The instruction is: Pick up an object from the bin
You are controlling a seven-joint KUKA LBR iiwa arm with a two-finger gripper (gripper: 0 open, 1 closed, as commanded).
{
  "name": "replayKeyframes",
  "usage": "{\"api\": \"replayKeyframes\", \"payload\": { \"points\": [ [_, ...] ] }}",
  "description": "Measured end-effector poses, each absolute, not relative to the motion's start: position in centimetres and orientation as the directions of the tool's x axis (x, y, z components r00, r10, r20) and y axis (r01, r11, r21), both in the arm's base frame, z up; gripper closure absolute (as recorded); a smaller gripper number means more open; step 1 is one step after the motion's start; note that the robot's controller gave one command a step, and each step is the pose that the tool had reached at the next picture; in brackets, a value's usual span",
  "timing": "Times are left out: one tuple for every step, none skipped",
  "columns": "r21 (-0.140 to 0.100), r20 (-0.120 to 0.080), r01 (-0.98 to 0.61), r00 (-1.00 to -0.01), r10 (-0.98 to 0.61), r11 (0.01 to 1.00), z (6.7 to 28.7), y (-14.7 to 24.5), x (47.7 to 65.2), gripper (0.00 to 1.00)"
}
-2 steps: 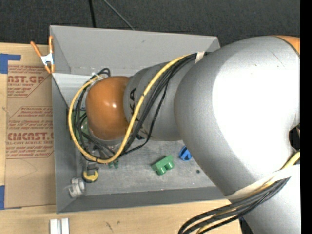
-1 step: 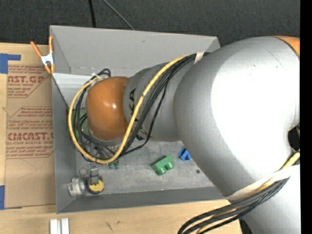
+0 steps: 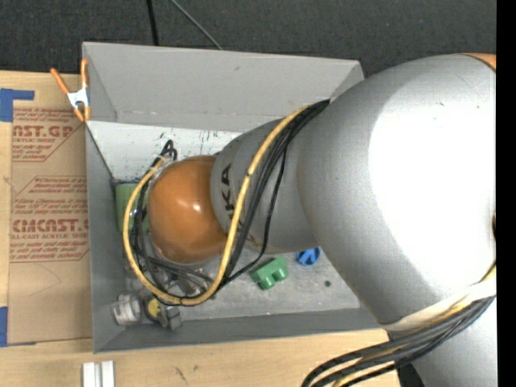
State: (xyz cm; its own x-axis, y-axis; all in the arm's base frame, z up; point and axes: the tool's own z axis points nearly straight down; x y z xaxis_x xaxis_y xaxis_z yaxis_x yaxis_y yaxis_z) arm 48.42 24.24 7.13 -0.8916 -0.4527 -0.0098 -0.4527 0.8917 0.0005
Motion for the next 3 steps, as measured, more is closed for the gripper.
{"api": "replayKeyframes", "payload": {
  "points": [
    [0.001, -0.009, -0.452, -0.892, -0.452, 0.892, 7.2, 24.2, 48.4, 1.0],
    [-0.001, -0.012, -0.474, -0.881, -0.474, 0.881, 23.4, 24.1, 50.7, 1.0],
    [0.001, 0.001, -0.345, -0.939, -0.345, 0.939, 17.2, 23.4, 52.7, 1.0]
  ]
}}
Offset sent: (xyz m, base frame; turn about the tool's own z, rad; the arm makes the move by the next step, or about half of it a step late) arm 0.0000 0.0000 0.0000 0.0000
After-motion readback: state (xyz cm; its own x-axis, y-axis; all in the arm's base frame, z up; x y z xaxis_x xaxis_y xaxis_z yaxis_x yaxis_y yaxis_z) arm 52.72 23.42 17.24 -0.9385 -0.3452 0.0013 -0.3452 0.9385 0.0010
